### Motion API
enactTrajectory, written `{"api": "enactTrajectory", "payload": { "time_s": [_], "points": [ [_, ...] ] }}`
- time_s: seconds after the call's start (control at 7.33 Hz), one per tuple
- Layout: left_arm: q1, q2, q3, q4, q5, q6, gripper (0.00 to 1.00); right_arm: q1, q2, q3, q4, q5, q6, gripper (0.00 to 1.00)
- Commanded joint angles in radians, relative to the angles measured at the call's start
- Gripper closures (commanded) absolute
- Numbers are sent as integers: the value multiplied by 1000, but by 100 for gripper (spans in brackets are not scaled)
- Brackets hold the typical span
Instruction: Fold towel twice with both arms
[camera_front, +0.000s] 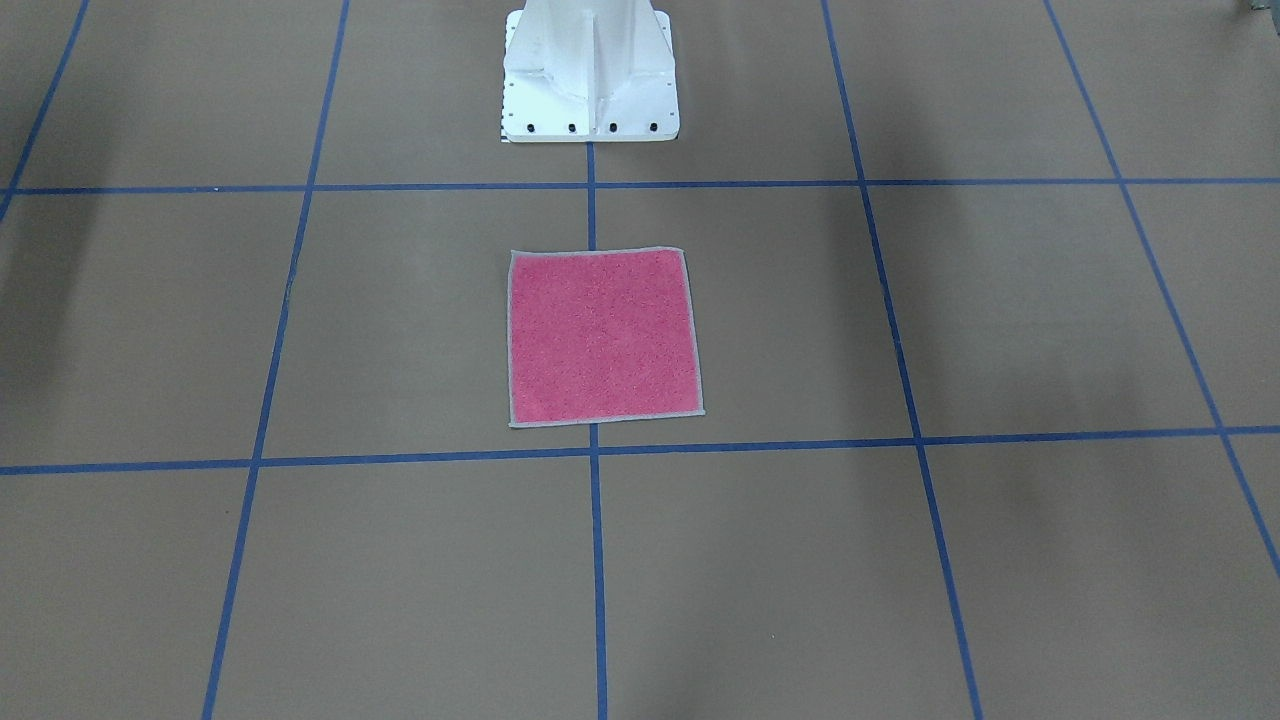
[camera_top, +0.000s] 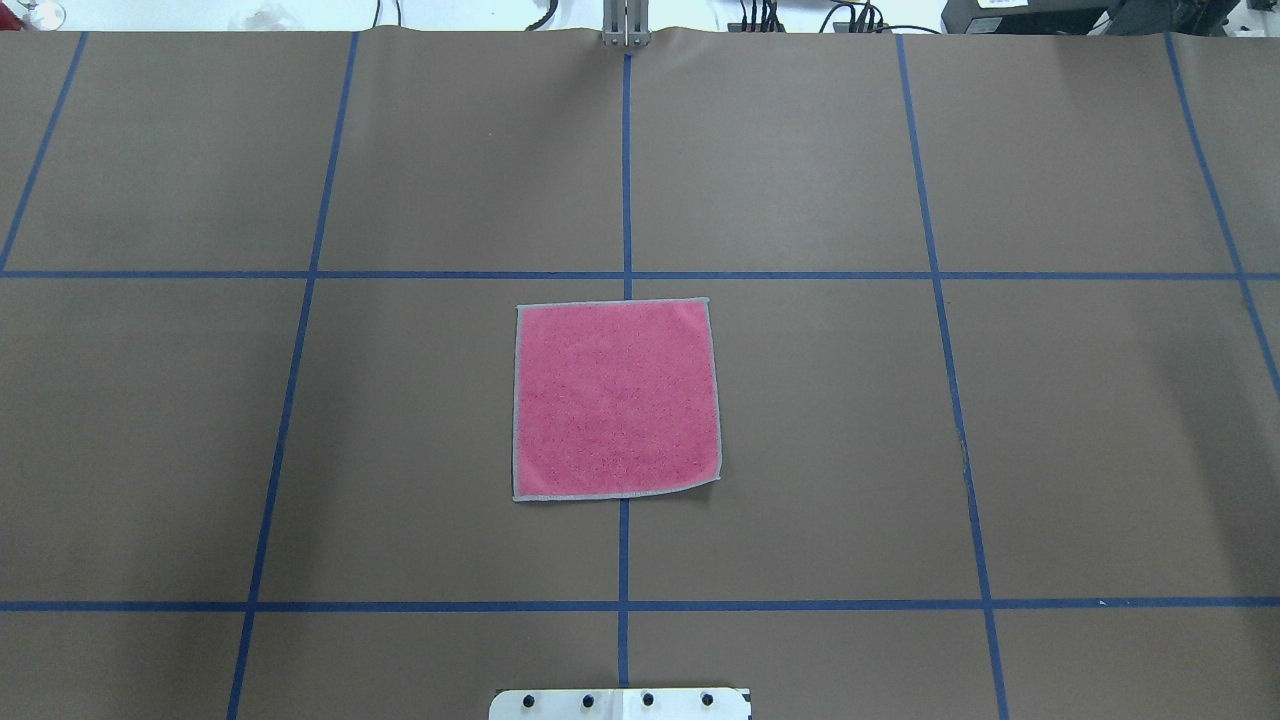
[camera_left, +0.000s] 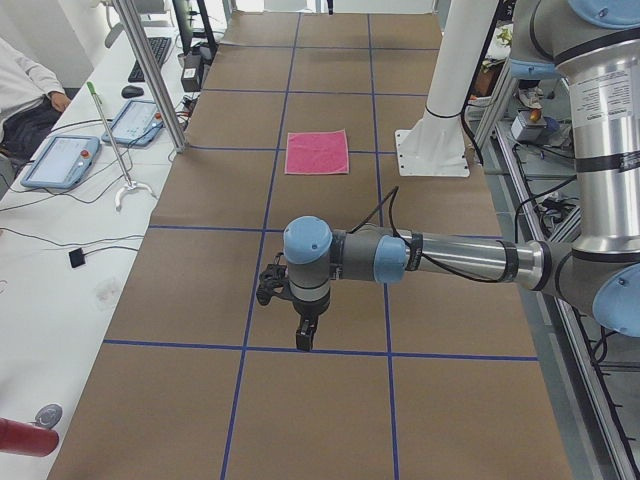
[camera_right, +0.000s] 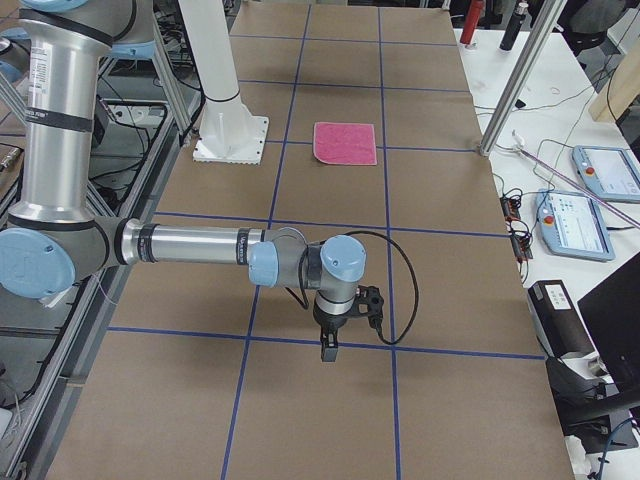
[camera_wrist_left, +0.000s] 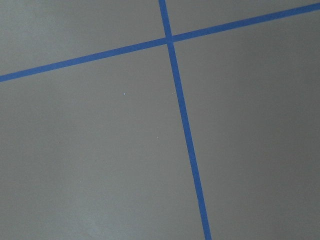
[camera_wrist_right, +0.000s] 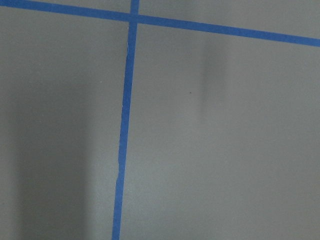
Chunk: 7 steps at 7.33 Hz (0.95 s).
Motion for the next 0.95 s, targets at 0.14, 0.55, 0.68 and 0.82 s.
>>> {"api": "enactTrajectory", "payload": {
  "time_s": [0.14,0.55,0.68,0.82],
  "points": [
    [15,0,-3,0,0,0,0,0,1,2,0,0,2,0],
    [15,0,-12,0,-34,0,0,-6,15,24,3,-3,-2,0],
    [15,0,-30,0,-34,0,0,-6,38,64,3,-5,-1,0],
    [15,-21,-34,-2,-34,-5,0,-6,60,104,40,-3,4,0]
  ]
}}
